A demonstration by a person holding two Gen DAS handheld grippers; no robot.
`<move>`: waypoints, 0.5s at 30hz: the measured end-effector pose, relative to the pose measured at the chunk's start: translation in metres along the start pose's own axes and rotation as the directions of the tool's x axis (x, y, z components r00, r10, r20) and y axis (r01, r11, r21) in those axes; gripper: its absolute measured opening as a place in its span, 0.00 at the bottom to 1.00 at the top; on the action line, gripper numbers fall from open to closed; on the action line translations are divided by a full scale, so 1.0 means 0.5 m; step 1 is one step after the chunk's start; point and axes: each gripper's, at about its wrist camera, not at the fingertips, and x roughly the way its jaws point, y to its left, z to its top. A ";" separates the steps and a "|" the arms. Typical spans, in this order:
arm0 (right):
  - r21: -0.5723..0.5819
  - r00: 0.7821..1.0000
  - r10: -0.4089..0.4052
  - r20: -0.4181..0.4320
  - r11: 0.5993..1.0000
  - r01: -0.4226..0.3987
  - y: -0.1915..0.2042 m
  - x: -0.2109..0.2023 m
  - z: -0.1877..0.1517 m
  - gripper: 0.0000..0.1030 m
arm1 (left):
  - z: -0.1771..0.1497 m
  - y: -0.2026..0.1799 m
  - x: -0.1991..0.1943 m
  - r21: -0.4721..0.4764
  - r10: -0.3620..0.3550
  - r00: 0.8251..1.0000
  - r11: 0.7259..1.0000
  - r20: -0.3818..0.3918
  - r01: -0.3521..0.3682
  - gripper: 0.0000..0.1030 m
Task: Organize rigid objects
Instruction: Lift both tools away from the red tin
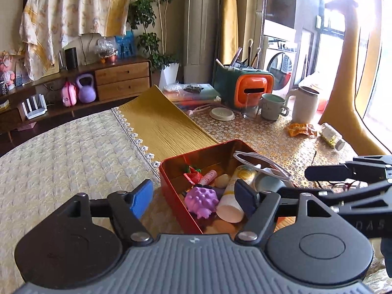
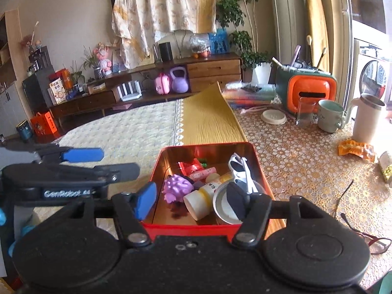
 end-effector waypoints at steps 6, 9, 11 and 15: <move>-0.004 0.999 -0.012 0.039 1.000 0.012 0.000 -0.030 -0.011 0.69 | -0.011 -0.015 -0.040 -0.011 -0.010 1.000 1.000 0.018 0.010 0.71; 0.000 0.998 -0.009 0.054 1.000 0.009 -0.002 -0.045 -0.018 0.73 | -0.017 -0.022 -0.058 -0.010 -0.009 1.000 1.000 0.030 0.010 0.79; 0.006 0.998 -0.004 0.067 1.000 0.004 -0.005 -0.056 -0.022 0.76 | -0.019 -0.028 -0.067 -0.012 -0.013 0.999 1.000 0.035 0.013 0.79; 0.022 0.995 -0.005 0.100 1.000 0.003 -0.014 -0.077 -0.026 0.83 | -0.022 -0.036 -0.079 -0.013 -0.023 0.999 1.000 0.036 0.023 0.82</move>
